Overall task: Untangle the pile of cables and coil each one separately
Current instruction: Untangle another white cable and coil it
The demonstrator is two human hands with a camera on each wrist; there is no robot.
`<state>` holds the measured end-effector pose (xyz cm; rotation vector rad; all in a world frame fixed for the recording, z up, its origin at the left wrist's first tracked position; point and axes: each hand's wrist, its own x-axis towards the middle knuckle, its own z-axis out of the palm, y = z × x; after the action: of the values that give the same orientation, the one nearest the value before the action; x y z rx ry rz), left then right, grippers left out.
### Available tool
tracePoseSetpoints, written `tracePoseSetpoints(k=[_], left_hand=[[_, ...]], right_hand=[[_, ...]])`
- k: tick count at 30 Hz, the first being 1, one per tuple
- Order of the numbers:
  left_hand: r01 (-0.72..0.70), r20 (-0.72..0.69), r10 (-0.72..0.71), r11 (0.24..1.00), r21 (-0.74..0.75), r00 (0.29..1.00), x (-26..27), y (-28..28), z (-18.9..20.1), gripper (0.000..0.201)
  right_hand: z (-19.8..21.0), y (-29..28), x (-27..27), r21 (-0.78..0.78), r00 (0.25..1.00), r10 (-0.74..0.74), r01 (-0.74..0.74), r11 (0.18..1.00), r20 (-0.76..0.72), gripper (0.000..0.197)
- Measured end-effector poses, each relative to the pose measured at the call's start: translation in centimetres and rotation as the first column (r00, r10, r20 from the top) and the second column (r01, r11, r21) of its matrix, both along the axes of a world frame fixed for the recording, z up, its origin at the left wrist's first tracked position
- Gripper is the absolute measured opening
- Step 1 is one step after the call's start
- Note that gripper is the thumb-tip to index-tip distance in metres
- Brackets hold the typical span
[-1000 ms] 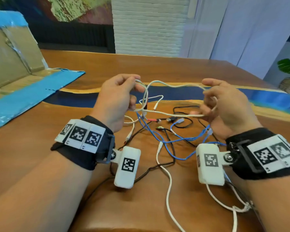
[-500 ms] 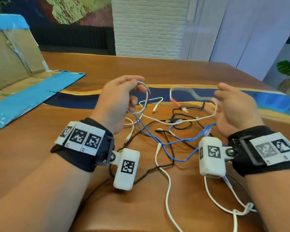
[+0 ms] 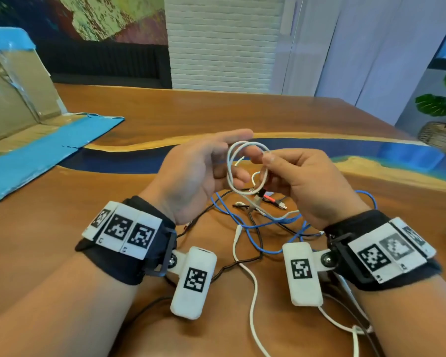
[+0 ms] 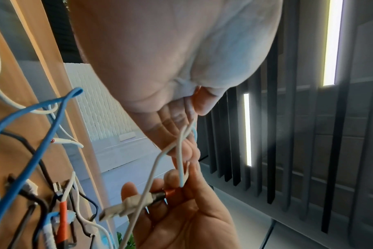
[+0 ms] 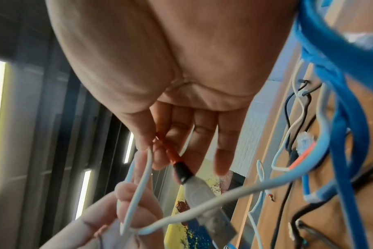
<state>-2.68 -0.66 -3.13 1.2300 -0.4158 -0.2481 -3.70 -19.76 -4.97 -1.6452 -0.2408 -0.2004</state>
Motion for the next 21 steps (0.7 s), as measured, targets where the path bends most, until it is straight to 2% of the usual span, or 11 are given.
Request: tracePoseSetpoints(k=[3, 8, 12, 16, 21], left_hand=[[-0.016, 0.025, 0.016, 1.000, -0.007, 1.000, 0.46, 0.33, -0.14, 0.041], [-0.068, 0.078, 0.064, 0.996, 0.054, 0.995, 0.44, 0.50, -0.32, 0.027], [-0.103, 0.065, 0.097, 0.990, 0.094, 0.993, 0.40, 0.35, -0.42, 0.026], [-0.107, 0.098, 0.091, 0.981, 0.165, 0.991, 0.26, 0.26, -0.45, 0.023], [-0.181, 0.167, 0.147, 0.961, 0.211, 0.975, 0.78, 0.60, -0.66, 0.021]], right_hand=[[0.17, -0.26, 0.10, 0.090, 1.000, -0.028, 0.029, 0.996, -0.009, 0.018], [0.24, -0.13, 0.00, 0.009, 0.986, -0.144, 0.144, 0.990, 0.085, 0.018], [0.67, -0.38, -0.19, 0.050, 1.000, 0.018, -0.018, 0.999, 0.012, 0.030], [0.95, -0.75, -0.66, 0.005, 0.974, 0.192, -0.193, 0.981, -0.116, 0.045], [0.97, -1.00, -0.75, -0.101, 0.963, 0.230, -0.245, 0.964, -0.136, 0.047]])
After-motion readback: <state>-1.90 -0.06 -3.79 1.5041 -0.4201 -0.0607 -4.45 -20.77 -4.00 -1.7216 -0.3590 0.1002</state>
